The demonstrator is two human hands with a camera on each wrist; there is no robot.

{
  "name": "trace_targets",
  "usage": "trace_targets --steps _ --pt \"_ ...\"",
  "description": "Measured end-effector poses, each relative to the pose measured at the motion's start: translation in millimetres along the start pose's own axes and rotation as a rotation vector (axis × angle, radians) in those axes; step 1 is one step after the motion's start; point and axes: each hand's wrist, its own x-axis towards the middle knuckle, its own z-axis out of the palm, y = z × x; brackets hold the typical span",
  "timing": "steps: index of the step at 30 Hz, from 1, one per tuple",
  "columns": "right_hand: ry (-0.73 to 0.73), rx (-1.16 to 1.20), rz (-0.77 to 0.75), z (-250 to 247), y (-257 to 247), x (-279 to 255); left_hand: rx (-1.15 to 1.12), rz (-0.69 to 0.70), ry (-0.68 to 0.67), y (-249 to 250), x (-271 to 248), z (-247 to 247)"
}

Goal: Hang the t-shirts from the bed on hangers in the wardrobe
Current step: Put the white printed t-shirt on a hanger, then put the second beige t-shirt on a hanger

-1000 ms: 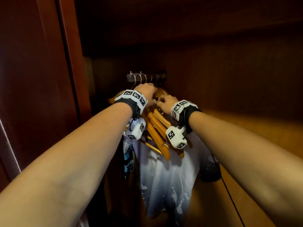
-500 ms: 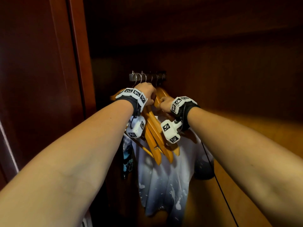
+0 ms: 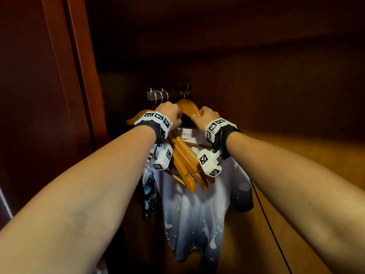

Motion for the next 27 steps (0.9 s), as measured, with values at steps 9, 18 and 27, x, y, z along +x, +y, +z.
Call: trace_targets --steps 9,18,27 --pt "0.121 -0.125 -0.011 -45.8 23.3 -28.3 -0.550 -0.107 0.156 49.1 -20.1 20.0" --pt "0.268 -0.231 0.037 -89.6 31.5 -90.6 -0.981 -0.090 -0.005 94.5 -41.0 22.1" --pt "0.456 -0.190 0.180 -103.2 19.1 -189.0 -1.640 0.020 -0.335 134.5 -110.2 -8.6"
